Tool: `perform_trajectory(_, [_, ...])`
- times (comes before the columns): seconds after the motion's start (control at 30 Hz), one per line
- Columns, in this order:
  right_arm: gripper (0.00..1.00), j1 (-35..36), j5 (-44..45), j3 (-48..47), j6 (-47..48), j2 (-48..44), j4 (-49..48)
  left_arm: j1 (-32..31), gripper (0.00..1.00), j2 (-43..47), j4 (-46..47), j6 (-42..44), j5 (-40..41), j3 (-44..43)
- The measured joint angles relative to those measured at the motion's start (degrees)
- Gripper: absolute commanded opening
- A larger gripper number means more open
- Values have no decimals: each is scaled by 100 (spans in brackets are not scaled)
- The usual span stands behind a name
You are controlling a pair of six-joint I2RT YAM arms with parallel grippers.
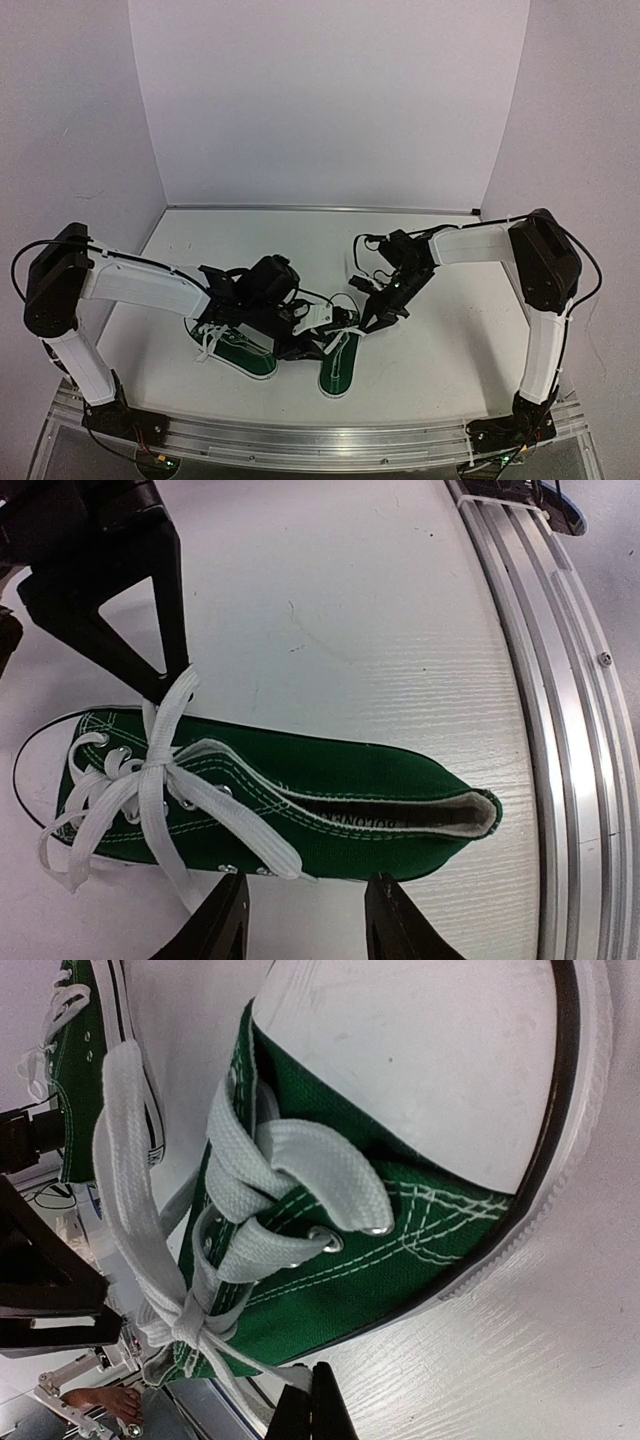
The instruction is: Tie the shoes
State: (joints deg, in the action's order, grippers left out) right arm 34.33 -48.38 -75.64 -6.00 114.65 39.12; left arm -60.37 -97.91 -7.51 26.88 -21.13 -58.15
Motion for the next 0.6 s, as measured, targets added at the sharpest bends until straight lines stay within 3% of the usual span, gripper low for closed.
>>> perform_trajectory(0.13, [0, 0, 0, 0, 0, -2, 1, -19, 41, -362, 1, -63, -14, -239])
perform_trajectory(0.33, [0, 0, 0, 0, 0, -2, 1, -23, 7, -656, -11, -180, 24, -413])
perform_trajectory(0.4, [0, 0, 1, 0, 1, -2, 1, -26, 0, -655, -14, -180, 16, -413])
perform_trajectory(0.6, [0, 0, 0, 0, 0, -2, 1, -78, 0, -442, -134, -115, -18, -250])
